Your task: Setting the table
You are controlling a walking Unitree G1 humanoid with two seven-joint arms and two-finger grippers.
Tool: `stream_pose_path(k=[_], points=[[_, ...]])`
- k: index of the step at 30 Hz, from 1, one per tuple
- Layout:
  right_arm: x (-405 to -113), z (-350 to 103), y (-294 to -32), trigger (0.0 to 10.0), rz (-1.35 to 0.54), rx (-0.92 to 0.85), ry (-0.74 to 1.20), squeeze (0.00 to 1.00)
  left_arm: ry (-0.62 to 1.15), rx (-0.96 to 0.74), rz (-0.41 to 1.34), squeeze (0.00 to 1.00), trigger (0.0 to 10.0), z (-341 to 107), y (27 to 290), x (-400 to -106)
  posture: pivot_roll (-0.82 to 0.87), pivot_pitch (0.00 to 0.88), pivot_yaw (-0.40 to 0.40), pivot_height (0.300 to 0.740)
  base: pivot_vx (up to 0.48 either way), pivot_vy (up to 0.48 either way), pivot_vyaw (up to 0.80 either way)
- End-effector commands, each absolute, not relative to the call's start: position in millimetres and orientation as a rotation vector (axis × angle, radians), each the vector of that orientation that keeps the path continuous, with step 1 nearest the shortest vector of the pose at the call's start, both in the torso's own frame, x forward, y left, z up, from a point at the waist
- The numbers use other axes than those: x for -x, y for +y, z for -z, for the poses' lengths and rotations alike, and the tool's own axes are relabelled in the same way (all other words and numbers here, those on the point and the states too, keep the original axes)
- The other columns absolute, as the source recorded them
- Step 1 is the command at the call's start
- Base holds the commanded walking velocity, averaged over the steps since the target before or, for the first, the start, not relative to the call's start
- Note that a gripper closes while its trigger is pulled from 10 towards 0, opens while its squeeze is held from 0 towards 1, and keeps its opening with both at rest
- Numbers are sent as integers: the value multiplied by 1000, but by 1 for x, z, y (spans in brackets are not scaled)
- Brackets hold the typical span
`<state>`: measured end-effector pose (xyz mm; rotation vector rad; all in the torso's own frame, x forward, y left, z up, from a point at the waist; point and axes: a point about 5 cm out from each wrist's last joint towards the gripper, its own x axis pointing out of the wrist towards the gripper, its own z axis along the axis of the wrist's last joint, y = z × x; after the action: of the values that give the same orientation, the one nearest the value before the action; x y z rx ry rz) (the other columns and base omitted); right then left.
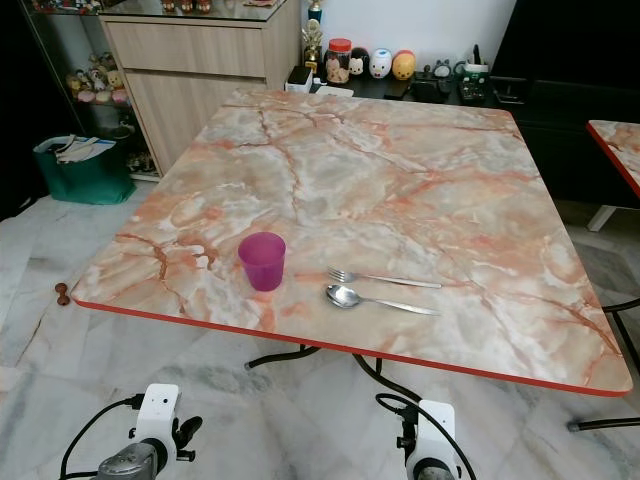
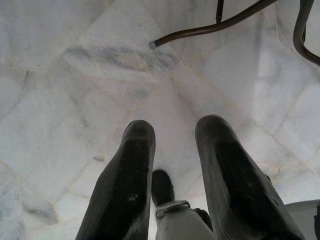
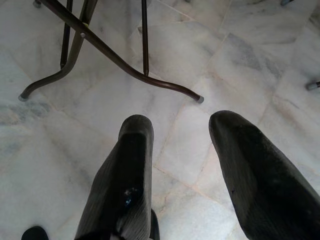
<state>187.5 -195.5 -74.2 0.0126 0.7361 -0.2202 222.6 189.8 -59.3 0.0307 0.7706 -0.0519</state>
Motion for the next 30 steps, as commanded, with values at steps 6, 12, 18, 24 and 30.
stream_pose_path(k=[6, 12, 18, 24, 30], points=[[-186, 75, -196, 10000, 254, -48, 749, 0, 789, -34, 55, 0, 10000, 61, 192, -220, -19, 0, -21, 740, 0, 0, 0], [-185, 76, -197, 10000, 251, -33, 764, 0, 792, -35, 55, 0, 10000, 61, 192, -219, -21, 0, -22, 740, 0, 0, 0], [-189, 71, -198, 10000, 270, -39, 681, 0, 792, -34, 55, 0, 10000, 62, 192, -219, -21, 0, -22, 740, 0, 0, 0], [-191, 69, -198, 10000, 238, 13, 668, 0, 793, -35, 56, 0, 10000, 62, 192, -219, -21, 0, -22, 740, 0, 0, 0], [-192, 69, -197, 10000, 233, 8, 668, 0, 795, -37, 58, 0, 10000, 62, 192, -219, -20, 0, -21, 740, 0, 0, 0]])
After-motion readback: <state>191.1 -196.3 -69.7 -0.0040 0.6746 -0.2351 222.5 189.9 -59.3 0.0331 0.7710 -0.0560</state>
